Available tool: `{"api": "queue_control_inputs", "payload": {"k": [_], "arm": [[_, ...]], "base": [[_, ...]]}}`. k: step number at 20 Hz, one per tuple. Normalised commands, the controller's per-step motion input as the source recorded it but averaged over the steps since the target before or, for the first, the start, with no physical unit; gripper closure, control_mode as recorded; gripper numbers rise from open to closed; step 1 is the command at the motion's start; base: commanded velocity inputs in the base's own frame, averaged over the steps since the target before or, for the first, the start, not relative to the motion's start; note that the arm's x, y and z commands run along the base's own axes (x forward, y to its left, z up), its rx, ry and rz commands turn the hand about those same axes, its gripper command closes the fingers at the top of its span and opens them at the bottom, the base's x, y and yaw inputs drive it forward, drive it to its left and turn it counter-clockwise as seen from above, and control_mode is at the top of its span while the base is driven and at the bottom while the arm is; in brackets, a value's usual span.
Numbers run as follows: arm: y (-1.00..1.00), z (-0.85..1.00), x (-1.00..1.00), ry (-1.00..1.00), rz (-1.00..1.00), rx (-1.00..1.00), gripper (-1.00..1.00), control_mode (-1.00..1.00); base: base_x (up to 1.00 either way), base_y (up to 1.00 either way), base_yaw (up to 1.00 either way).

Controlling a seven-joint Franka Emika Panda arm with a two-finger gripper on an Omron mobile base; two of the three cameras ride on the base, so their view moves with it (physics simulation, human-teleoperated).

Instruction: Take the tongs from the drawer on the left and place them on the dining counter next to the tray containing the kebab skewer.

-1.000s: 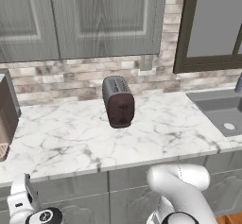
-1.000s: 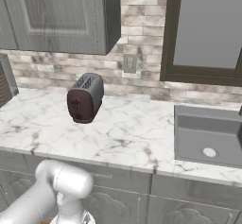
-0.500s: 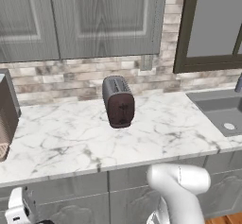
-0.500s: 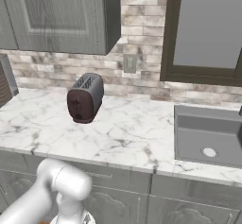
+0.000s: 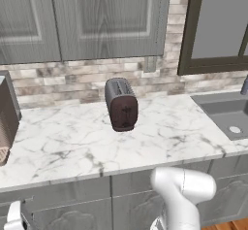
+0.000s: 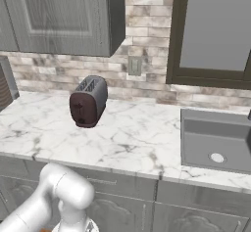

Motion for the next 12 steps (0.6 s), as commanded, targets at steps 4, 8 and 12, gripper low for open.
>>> {"api": "queue_control_inputs", "payload": {"k": [4, 8, 12], "arm": [[0.14, -0.14, 0.16, -0.09, 0.00, 0.22, -1.00, -1.00], [0.23, -0.12, 0.01, -0.16, 0.00, 0.14, -1.00, -1.00], [0.20, -0.03, 0.00, -0.04, 0.00, 0.01, -1.00, -1.00]], "base": [[0.00, 0.00, 0.00], [0.00, 0.00, 0.00], [0.00, 0.00, 0.00]]}}
